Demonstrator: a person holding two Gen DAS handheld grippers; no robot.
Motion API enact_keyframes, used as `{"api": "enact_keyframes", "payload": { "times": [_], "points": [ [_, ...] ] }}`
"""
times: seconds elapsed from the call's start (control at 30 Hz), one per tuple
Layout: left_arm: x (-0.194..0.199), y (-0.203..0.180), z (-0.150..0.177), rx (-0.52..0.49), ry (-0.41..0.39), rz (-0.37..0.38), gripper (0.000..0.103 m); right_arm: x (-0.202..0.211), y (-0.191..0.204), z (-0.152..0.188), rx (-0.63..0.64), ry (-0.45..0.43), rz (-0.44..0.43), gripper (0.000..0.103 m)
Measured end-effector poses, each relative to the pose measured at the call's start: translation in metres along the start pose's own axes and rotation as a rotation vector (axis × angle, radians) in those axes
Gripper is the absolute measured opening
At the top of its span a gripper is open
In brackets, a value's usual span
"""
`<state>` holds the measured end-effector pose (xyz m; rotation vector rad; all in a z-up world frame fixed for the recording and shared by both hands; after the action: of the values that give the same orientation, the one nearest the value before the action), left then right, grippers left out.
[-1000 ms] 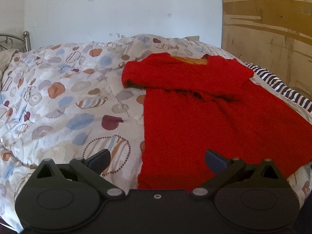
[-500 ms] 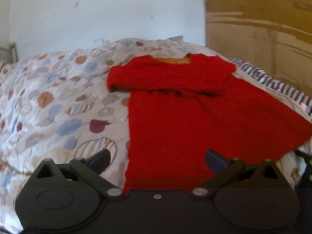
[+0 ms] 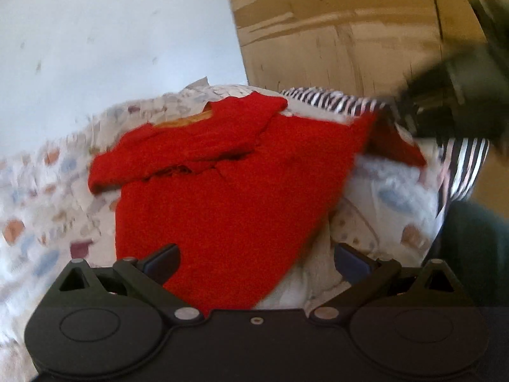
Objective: Fold small clothes
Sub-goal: 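Grasp the sweater hem with the right tool while the left tool grasps the hem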
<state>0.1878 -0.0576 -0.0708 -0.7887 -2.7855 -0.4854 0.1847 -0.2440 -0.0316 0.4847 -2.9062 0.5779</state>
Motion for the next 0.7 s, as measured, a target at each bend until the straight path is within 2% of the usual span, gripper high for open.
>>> {"api": "enact_keyframes", "payload": {
  "times": [0.1, 0.17, 0.23, 0.3, 0.4, 0.43, 0.5, 0.57, 0.7],
  "points": [
    [-0.011, -0.015, 0.003, -0.075, -0.007, -0.016, 0.102, -0.006, -0.019, -0.014, -0.11, -0.015, -0.002, 0.007],
    [-0.023, -0.015, 0.004, -0.083, 0.019, -0.065, 0.101, -0.012, -0.029, -0.021, -0.172, -0.023, -0.007, 0.007],
    [-0.033, -0.006, 0.002, -0.057, 0.036, -0.106, 0.095, -0.014, -0.036, -0.026, -0.214, -0.031, -0.001, 0.006],
    [-0.041, 0.008, 0.001, -0.051, 0.054, -0.174, 0.084, -0.016, -0.04, -0.028, -0.23, -0.037, 0.007, 0.006],
    [-0.043, 0.028, 0.005, -0.119, 0.077, -0.275, 0.069, -0.014, -0.044, -0.027, -0.233, -0.037, 0.016, 0.006],
    [-0.041, 0.035, 0.007, -0.137, 0.077, -0.292, 0.067, -0.013, -0.043, -0.026, -0.234, -0.034, 0.02, 0.006],
    [-0.037, 0.047, 0.011, -0.175, 0.078, -0.302, 0.063, -0.011, -0.042, -0.022, -0.243, -0.027, 0.026, 0.006],
    [-0.031, 0.054, 0.016, -0.232, 0.073, -0.302, 0.063, -0.01, -0.043, -0.017, -0.255, -0.018, 0.031, 0.006],
    [-0.021, 0.047, 0.023, -0.364, 0.074, -0.312, 0.063, -0.008, -0.04, -0.01, -0.263, -0.003, 0.038, 0.006]
  ]
}}
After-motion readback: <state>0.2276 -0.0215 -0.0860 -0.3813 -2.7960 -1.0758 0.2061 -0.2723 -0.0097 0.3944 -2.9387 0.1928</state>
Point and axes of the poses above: each gripper's, at about its wrist camera, not at the fingertips, and x roughly against the way its jaws point, y to its left, z to its underside, the point moved 3 cm from there along -x, roughly the way its jaws point, and after that the axes turned 14 degrees about -y, right-handed, at the moved point
